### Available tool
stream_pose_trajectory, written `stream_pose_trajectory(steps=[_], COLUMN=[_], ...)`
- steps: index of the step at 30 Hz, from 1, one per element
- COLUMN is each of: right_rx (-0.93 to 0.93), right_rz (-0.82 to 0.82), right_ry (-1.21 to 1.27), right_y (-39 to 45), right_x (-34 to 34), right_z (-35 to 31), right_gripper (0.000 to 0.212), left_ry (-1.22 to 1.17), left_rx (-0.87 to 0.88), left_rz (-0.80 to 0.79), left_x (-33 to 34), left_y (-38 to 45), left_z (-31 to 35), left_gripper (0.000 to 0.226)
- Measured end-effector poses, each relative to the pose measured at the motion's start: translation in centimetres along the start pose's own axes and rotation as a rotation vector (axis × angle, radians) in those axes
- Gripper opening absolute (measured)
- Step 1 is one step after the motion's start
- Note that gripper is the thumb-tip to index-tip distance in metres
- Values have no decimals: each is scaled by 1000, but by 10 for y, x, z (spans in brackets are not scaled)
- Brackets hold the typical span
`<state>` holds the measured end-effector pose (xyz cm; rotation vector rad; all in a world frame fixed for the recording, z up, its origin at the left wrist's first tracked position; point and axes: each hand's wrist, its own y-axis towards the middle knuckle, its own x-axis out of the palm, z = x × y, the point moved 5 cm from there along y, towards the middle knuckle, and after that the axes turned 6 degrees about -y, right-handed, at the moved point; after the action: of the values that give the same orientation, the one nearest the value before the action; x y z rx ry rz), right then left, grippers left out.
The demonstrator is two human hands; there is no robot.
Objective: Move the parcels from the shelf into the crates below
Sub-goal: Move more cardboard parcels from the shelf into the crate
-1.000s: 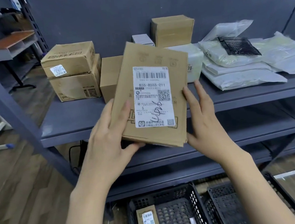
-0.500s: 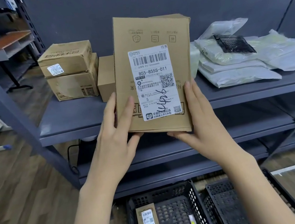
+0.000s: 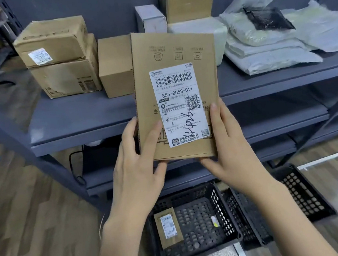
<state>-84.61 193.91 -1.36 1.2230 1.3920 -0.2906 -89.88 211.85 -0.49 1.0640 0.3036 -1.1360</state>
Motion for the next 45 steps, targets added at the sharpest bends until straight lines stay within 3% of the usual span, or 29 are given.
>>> stream_pose_trajectory(steps=[13,25,38,45], right_rx=[204,422,453,360], right_rz=[-294,-706,-1026,-1032], right_ry=[208,266,199,113], right_y=[-122,-256,-335,-356], right_x=[103,228,429,543], right_z=[30,81,160,216], right_gripper=[104,101,117,117], left_ry=[-65,-203,-80,-70], left_rx=[-167,-546,-760,-762], left_rz=[-146,-398,-665,-744], left_x=[98,229,394,500], left_y=[-126,-272,-359,-392], left_z=[-34,-88,-199,-272], left_gripper=[80,78,76,71])
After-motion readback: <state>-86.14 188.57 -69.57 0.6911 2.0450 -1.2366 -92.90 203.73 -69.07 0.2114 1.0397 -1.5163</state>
